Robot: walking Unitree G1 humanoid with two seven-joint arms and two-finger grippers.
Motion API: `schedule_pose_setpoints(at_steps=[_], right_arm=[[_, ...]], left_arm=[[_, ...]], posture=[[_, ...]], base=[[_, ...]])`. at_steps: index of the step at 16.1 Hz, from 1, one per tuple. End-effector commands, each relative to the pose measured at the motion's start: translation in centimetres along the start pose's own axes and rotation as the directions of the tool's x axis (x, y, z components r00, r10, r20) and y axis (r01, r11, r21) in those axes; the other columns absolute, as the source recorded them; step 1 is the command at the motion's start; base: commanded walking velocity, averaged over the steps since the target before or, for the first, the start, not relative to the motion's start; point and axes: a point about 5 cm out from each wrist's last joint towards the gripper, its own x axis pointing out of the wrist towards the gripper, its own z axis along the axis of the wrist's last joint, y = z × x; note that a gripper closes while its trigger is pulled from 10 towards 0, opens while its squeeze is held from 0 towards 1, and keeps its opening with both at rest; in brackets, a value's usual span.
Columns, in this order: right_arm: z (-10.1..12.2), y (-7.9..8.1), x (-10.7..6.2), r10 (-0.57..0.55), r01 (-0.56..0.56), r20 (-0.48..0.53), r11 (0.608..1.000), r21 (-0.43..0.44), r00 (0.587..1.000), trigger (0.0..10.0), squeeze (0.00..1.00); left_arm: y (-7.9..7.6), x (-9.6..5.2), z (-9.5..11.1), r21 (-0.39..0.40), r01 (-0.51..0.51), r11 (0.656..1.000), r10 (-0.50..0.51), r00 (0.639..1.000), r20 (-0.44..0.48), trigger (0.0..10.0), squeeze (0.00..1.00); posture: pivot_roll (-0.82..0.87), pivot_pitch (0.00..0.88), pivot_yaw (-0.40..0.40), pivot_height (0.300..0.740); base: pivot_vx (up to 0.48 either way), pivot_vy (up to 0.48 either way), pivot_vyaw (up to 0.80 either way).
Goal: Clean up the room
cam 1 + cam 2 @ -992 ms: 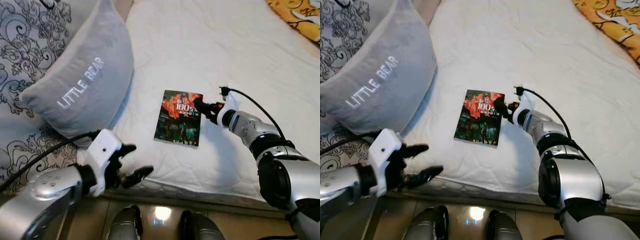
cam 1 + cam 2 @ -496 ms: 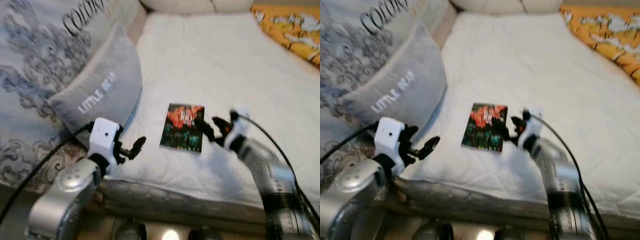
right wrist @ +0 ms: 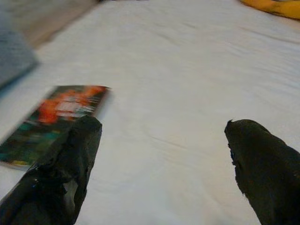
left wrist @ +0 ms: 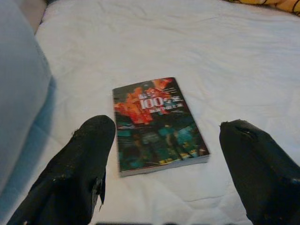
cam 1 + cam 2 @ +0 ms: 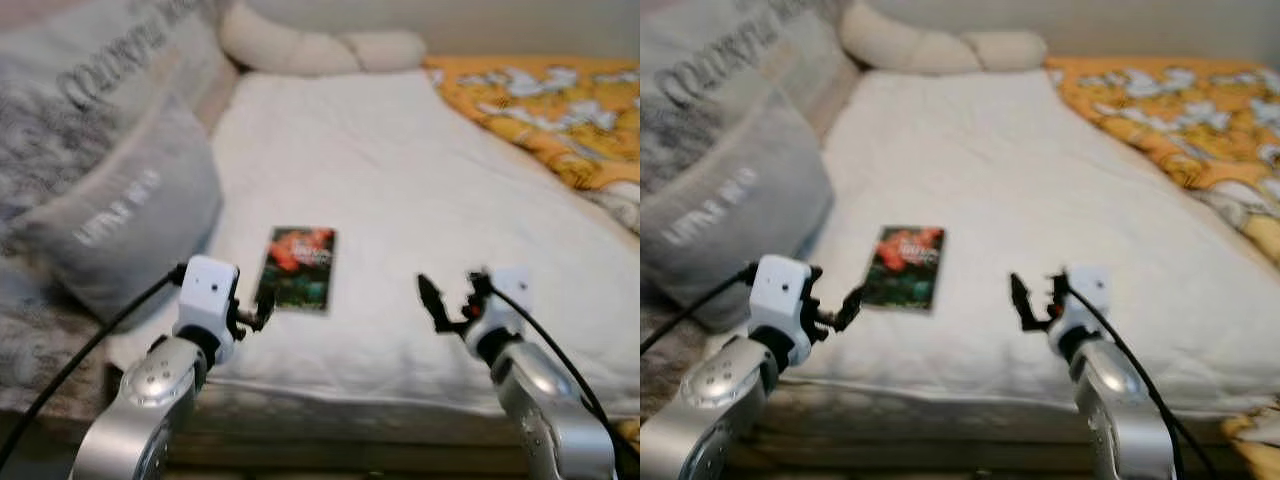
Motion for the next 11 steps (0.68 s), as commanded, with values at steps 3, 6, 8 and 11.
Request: schedule_pose_setpoints(at_steps=[3,6,8,11], right_arm=[[0.22,0.38,-0.27,-0.016,0.016,-0.004,1.000,-0.021,1.000,10.0,0.00],[0.38,0.62,-0.41,-0.025,0.025,0.000,0.999,-0.022,1.000,10.0,0.00],[0.34,0.44,-0.37,-0.042,0.042,-0.006,0.999,-0.029,0.999,10.0,0.00],[0.21,0.06,-0.18,-0.056,0.056,-0.017,0.998,-0.029,0.998,10.0,0.00]], left_arm=[[0.19,-0.29,-0.30,-0.005,-0.053,0.999,0.053,0.999,0.002,10.0,0.00],[0.25,-0.52,-0.57,-0.019,-0.085,0.996,0.085,0.996,0.007,10.0,0.00],[0.18,-0.59,-0.56,-0.020,-0.087,0.996,0.087,0.996,0.012,10.0,0.00],[0.12,-0.52,-0.43,-0.015,-0.088,0.996,0.088,0.996,0.020,10.0,0.00]], posture=[[-0.06,0.000,0.022,0.740],[-0.05,0.000,0.008,0.740],[-0.05,0.000,0.000,0.740],[-0.04,0.000,-0.009,0.740]], base=[[0.000,-0.469,0.00],[0.000,-0.445,0.00],[0.000,-0.446,0.00],[0.000,-0.446,0.00]])
